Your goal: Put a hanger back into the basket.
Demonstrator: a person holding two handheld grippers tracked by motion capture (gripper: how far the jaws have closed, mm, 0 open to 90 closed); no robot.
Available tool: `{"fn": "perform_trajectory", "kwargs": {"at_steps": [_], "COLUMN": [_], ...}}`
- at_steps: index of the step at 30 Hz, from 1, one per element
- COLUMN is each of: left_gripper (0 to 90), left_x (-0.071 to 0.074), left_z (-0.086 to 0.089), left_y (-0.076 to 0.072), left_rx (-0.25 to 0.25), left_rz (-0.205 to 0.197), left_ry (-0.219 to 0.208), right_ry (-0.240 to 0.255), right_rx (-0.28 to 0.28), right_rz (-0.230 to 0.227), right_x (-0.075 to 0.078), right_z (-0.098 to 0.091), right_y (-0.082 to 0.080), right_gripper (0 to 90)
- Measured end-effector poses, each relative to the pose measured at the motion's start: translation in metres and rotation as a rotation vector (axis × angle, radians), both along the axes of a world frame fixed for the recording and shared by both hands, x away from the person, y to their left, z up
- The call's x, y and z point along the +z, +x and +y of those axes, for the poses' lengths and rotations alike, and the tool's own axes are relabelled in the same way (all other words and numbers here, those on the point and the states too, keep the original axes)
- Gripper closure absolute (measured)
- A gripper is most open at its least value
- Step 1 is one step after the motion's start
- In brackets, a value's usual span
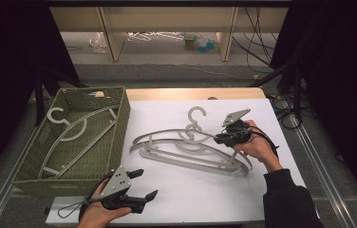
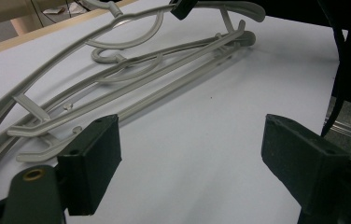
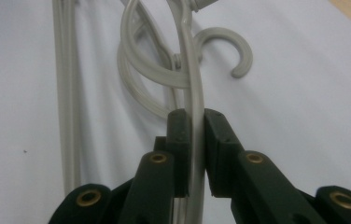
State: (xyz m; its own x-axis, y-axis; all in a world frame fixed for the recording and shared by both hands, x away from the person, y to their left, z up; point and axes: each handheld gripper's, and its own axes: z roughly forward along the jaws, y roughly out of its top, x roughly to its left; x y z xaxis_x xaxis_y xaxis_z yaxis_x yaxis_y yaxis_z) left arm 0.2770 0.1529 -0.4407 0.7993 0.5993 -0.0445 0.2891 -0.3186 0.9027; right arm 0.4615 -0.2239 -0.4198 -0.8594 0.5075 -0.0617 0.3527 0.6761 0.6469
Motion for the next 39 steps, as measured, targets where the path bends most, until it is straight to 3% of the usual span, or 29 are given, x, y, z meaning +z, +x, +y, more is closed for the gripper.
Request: {"fn": "perform_trajectory", "kwargs": {"at_steps": [2,11,13,21,23,25,29,35,39], "left_gripper": [20.1,20.3,20.3,20.3,20.3,20.3,20.4,20.4,20.4], "left_x": [0.000,0.001,0.000,-0.001,-0.003,-0.002,-0.003,-0.003,-0.001], "left_z": [0.000,0.002,0.001,0.003,0.003,0.004,0.005,0.006,0.006], "left_y": [0.000,0.004,0.003,0.005,0.006,0.007,0.006,0.007,0.007], "left_rx": [0.003,0.017,0.033,0.022,0.032,0.030,0.035,0.031,0.046], "left_rz": [0.000,-0.017,0.002,-0.009,0.010,0.000,0.005,0.001,0.003], "left_ry": [-0.001,0.009,-0.003,0.018,0.003,0.022,0.020,0.018,0.012], "right_ry": [0.029,0.064,0.074,0.107,0.108,0.124,0.165,0.205,0.212], "right_rx": [0.012,0.016,0.021,0.039,0.049,0.042,0.033,0.062,0.107], "right_rz": [-0.011,-0.067,-0.072,-0.116,-0.123,-0.133,-0.156,-0.132,-0.072], "right_x": [0.004,0.019,0.024,0.043,0.046,0.049,0.057,0.060,0.051], "right_z": [-0.001,-0.003,-0.003,-0.005,-0.005,-0.006,-0.010,-0.013,-0.020], "right_y": [-0.003,-0.016,-0.020,-0.034,-0.039,-0.042,-0.047,-0.055,-0.068], "right_gripper": [81.9,82.0,82.0,81.9,81.9,81.9,81.9,81.9,81.9]}}
